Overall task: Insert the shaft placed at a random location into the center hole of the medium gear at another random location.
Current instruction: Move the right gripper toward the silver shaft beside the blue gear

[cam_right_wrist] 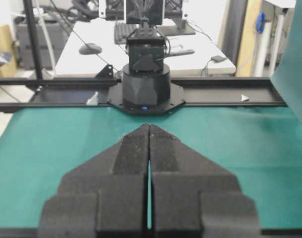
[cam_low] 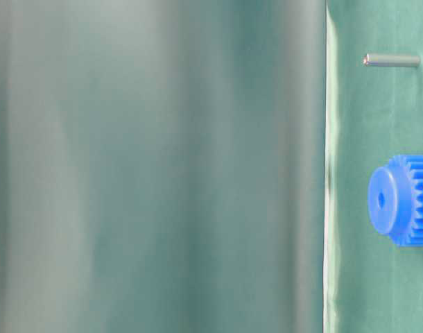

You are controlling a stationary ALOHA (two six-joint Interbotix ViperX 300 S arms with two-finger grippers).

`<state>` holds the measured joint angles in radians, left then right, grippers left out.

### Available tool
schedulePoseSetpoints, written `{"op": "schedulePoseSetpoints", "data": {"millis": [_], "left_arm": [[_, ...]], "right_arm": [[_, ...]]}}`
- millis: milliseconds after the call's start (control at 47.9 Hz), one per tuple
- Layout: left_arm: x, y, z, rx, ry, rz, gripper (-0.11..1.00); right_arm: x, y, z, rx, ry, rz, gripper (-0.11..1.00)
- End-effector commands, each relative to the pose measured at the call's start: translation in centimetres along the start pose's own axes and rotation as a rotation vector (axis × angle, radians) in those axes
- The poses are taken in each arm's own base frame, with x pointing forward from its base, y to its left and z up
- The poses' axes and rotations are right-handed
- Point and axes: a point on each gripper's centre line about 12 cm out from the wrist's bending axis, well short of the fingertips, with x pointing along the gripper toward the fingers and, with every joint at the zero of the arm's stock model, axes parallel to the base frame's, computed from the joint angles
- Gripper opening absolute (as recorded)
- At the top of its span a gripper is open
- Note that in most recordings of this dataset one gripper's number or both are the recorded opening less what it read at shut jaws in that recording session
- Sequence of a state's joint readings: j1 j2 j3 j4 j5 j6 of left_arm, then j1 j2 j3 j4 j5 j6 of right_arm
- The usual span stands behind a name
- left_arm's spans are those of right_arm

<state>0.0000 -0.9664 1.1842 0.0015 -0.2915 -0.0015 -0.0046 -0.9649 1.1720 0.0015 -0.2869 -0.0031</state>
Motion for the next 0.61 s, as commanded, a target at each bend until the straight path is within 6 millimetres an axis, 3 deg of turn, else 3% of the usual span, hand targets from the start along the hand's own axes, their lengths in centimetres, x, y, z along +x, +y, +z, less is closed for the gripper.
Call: {"op": "schedulePoseSetpoints", "data": {"millis": [0, 397, 501, 585], "left_arm": [[0.4, -0.2, 1.2, -0.002, -0.011, -0.009, 0.00], [0.4, -0.1, 1.0, -0.004, 0.012, -0.007, 0.00], [0.4, -0.1, 1.0, -0.004, 0.014, -0.005, 0.00], [0.4, -0.1, 1.0, -0.002, 0.014, -0.006, 0.00]], "right_arm": [[0.2, -0.1, 0.6, 0.003, -0.015, -0.005, 0.01], [2.6, -3.1, -3.1, 0.017, 0.175, -0.138, 0.02], [3.4, -3.7, -4.8, 0.028, 0.237, -0.158, 0.17], [4.3, -4.0, -6.4, 0.035, 0.289, -0.168, 0.38]]}}
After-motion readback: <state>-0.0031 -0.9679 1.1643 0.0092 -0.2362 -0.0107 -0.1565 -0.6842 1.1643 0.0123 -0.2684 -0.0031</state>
